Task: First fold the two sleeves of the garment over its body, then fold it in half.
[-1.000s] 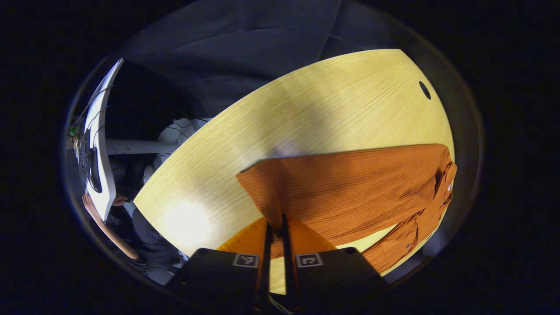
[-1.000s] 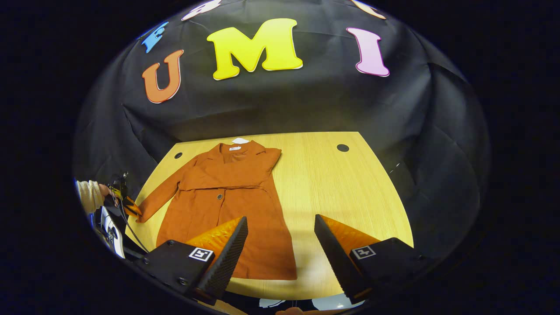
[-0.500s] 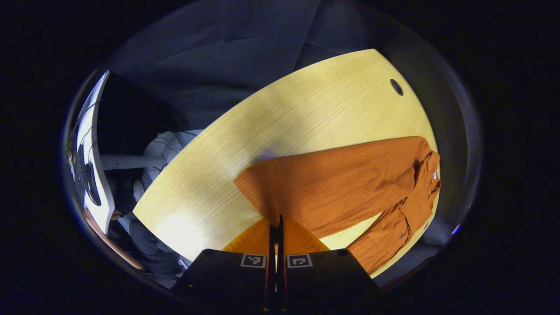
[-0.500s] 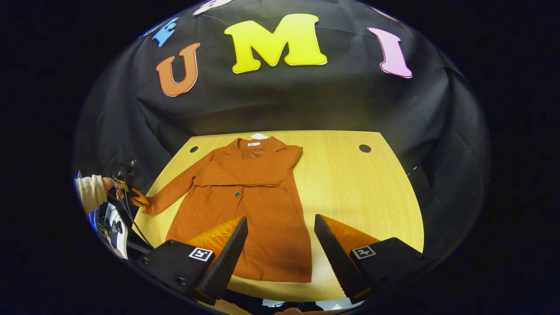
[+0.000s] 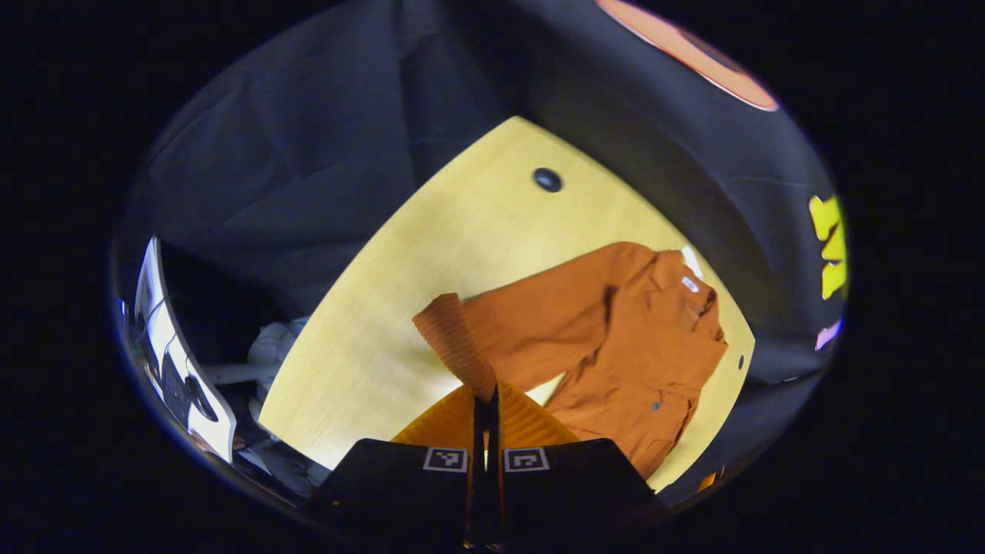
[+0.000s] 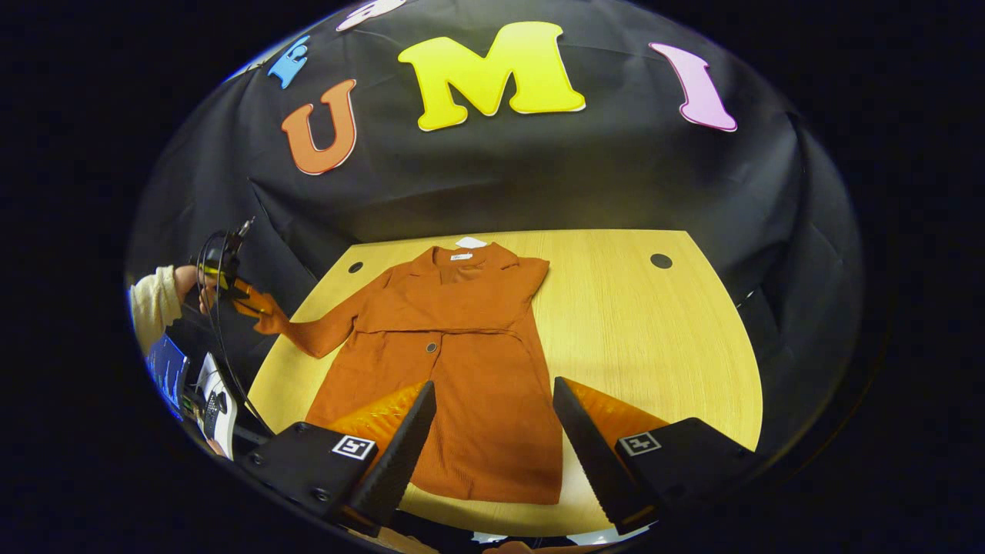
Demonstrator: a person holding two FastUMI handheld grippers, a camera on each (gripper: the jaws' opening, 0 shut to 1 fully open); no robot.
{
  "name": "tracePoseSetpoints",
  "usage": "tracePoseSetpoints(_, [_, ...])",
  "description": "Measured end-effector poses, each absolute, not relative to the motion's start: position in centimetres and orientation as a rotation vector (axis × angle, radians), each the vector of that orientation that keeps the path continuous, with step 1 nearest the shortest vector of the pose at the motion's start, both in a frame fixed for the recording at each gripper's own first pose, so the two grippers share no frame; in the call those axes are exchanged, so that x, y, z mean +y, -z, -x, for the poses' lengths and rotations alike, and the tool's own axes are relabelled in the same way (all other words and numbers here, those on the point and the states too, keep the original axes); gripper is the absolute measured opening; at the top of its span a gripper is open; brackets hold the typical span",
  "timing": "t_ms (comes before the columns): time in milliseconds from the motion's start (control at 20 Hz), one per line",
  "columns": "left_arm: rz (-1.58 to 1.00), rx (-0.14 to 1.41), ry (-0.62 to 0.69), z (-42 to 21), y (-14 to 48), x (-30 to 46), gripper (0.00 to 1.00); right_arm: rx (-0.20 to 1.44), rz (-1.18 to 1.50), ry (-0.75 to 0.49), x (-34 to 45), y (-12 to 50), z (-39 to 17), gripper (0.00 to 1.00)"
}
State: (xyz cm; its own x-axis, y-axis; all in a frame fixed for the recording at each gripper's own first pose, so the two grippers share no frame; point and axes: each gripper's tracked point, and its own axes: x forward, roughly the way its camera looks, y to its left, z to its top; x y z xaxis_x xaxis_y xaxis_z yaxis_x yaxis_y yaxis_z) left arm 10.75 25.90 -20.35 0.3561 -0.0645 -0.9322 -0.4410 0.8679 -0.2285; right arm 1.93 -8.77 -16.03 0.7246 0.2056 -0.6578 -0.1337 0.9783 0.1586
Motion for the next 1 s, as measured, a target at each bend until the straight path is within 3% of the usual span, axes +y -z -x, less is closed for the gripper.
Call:
tracePoseSetpoints(150, [0.415, 1.189, -0.137, -14.9, 18.8, 18.2, 0.03, 0.734, -0.106, -0.176, -10.5, 16.3, -1.4, 0.94])
tracePoseSetpoints(250, [0.368, 1.195, -0.071, -17.1, 18.6, 13.2, 0.03, 0.732, -0.119, -0.151, -12.2, 16.4, -1.0, 0.99])
tracePoseSetpoints(500, [0.248, 1.183, 0.140, -21.9, 19.0, -0.7, 0.03, 0.736, -0.122, -0.105, -16.1, 16.8, 0.2, 0.98])
tracePoseSetpoints(700, [0.194, 1.216, 0.220, -24.3, 21.2, -10.2, 0.03, 0.723, -0.091, -0.082, -18.6, 16.7, 1.1, 0.94])
tracePoseSetpoints(850, [0.140, 1.210, 0.258, -26.2, 23.7, -14.5, 0.03, 0.738, -0.062, -0.068, -20.1, 17.4, 2.3, 0.98])
tracePoseSetpoints(1000, [0.120, 1.264, 0.221, -26.4, 27.2, -16.7, 0.04, 0.750, -0.039, -0.050, -21.5, 17.7, 3.0, 0.94])
